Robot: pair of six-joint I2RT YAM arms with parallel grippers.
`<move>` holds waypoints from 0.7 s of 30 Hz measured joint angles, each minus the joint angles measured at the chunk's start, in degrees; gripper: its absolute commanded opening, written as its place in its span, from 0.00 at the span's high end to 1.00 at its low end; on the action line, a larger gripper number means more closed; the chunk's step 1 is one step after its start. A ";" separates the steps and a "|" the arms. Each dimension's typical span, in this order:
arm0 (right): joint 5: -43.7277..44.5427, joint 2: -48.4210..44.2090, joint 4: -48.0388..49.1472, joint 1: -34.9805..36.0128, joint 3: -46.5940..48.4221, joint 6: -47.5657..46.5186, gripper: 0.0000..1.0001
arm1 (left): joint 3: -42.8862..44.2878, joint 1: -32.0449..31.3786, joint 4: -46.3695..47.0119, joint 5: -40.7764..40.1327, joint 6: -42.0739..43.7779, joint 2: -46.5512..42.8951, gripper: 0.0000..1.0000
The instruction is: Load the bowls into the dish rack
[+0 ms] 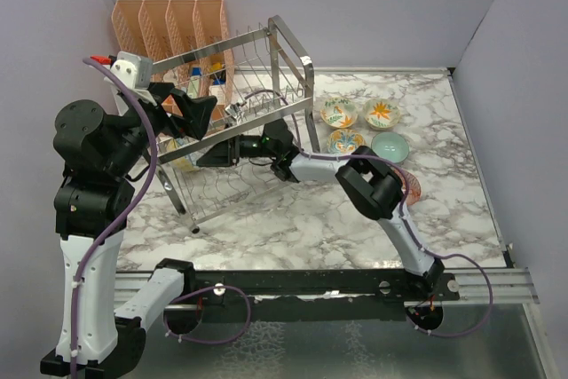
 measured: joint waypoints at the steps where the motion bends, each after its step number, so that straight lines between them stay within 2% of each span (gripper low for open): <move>1: -0.17 -1.33 1.05 0.20 -1.95 0.35 0.47 | 0.00 0.00 0.00 -0.11 0.00 0.00 0.01; 6: -1.92 -10.51 5.95 1.70 -17.09 2.05 0.47 | 0.00 -0.09 0.00 -0.50 -0.02 0.04 0.01; 11: -5.49 -17.53 4.74 4.68 -27.52 -0.74 0.47 | 0.00 -0.24 -0.02 -0.63 -0.07 -0.22 0.01; 18: -10.27 -32.28 -13.79 11.69 -36.94 -14.23 0.47 | -0.52 -0.85 -0.07 -0.66 -0.26 -1.75 0.01; 21: -9.75 -41.51 -22.64 12.48 -44.46 -18.99 0.47 | -1.31 -0.85 -0.07 -0.66 -0.31 -2.78 0.01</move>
